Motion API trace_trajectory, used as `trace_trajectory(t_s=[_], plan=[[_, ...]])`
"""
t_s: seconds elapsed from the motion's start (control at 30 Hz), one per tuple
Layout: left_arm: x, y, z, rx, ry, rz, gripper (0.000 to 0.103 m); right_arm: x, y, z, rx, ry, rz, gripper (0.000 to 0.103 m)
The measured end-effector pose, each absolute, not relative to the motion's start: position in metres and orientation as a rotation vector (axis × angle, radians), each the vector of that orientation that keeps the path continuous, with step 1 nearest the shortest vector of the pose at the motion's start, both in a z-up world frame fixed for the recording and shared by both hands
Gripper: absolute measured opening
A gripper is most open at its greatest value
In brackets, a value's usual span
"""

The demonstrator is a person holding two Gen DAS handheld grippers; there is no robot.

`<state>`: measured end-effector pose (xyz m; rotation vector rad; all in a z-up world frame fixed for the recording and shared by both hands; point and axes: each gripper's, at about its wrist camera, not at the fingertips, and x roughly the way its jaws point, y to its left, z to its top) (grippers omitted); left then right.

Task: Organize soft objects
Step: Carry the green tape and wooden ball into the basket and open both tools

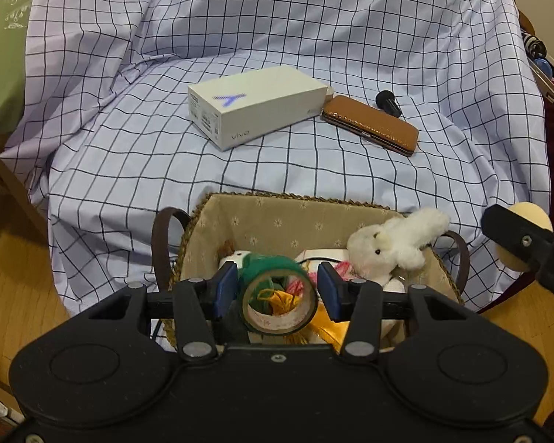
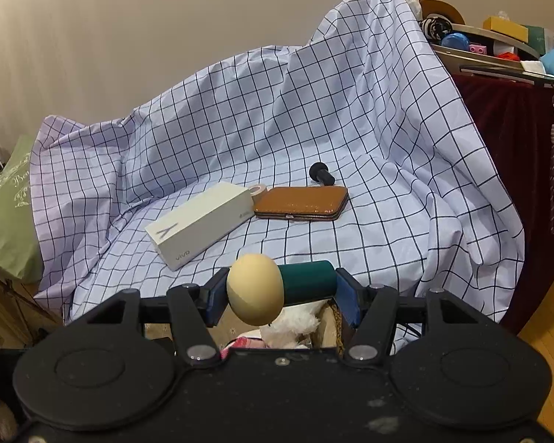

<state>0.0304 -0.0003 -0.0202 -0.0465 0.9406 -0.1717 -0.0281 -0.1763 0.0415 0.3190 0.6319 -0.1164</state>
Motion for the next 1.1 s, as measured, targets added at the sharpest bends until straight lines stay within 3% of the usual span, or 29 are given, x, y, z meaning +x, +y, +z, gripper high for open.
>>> trace_trajectory(t_s=[0.4,0.43,0.5,0.77,0.83,0.9,1.1], plan=[[0.022,0.014,-0.020,-0.111,0.902,-0.136,0.049,-0.027,-0.172,0.030,0.309,0.688,-0.135,0.059],[0.021,0.016,-0.019,-0.118,0.892,-0.126,0.050,-0.026,-0.172,0.030,0.307,0.696,-0.139,0.059],[0.018,0.019,-0.016,-0.128,0.874,-0.111,0.066,-0.024,-0.172,0.026,0.305,0.719,-0.146,0.059],[0.012,0.018,-0.012,-0.110,0.846,-0.093,0.067,-0.021,-0.168,0.022,0.293,0.757,-0.138,0.059],[0.012,0.019,-0.011,-0.108,0.837,-0.078,0.070,-0.021,-0.169,0.021,0.295,0.760,-0.135,0.059],[0.012,0.021,-0.010,-0.114,0.829,-0.066,0.080,-0.021,-0.169,0.021,0.296,0.763,-0.132,0.060],[0.013,0.024,-0.014,-0.118,0.849,-0.058,0.080,-0.021,-0.167,0.022,0.293,0.762,-0.114,0.061]])
